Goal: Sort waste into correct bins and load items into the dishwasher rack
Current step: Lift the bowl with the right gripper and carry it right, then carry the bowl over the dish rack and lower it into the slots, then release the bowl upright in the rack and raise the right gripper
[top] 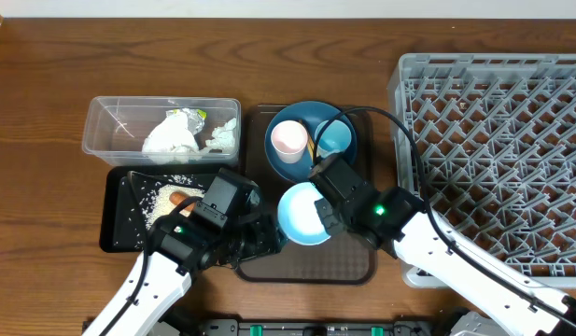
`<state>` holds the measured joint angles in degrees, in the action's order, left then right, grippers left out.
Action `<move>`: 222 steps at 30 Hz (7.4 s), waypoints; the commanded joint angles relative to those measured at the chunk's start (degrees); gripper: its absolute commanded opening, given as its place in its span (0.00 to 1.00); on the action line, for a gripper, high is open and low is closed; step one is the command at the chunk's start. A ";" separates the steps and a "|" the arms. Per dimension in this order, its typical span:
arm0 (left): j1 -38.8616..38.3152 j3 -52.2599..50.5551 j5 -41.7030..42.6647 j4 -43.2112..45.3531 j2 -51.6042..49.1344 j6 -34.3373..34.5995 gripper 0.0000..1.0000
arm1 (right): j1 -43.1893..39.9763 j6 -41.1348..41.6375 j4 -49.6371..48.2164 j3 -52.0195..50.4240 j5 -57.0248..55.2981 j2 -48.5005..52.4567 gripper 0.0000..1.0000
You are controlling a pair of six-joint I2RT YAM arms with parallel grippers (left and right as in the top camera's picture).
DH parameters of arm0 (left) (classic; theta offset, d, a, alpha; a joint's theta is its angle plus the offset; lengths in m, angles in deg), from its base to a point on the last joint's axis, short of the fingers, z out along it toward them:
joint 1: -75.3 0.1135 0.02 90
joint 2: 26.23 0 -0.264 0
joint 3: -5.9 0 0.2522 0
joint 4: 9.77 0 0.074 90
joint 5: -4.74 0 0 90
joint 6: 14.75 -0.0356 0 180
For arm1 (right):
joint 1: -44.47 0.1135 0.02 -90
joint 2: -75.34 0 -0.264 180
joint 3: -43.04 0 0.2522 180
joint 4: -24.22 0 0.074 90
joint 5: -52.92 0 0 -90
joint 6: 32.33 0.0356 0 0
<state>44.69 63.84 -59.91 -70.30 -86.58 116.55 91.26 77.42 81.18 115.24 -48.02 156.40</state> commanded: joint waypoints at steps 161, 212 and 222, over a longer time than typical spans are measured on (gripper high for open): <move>-0.07 1.27 0.13 -0.35 0.52 -0.72 0.98 | -59.08 -11.37 -30.16 2.89 33.22 13.55 0.01; -0.07 1.27 0.13 -0.35 0.52 -0.72 0.98 | -59.19 -10.36 -36.20 2.91 19.06 18.93 0.01; -0.07 1.27 0.13 -0.35 0.52 -0.72 0.98 | -59.08 -8.13 -34.10 2.97 25.42 7.67 0.01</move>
<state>44.71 64.02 -59.91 -70.45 -86.54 115.94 31.90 66.89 46.61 118.06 -24.96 170.15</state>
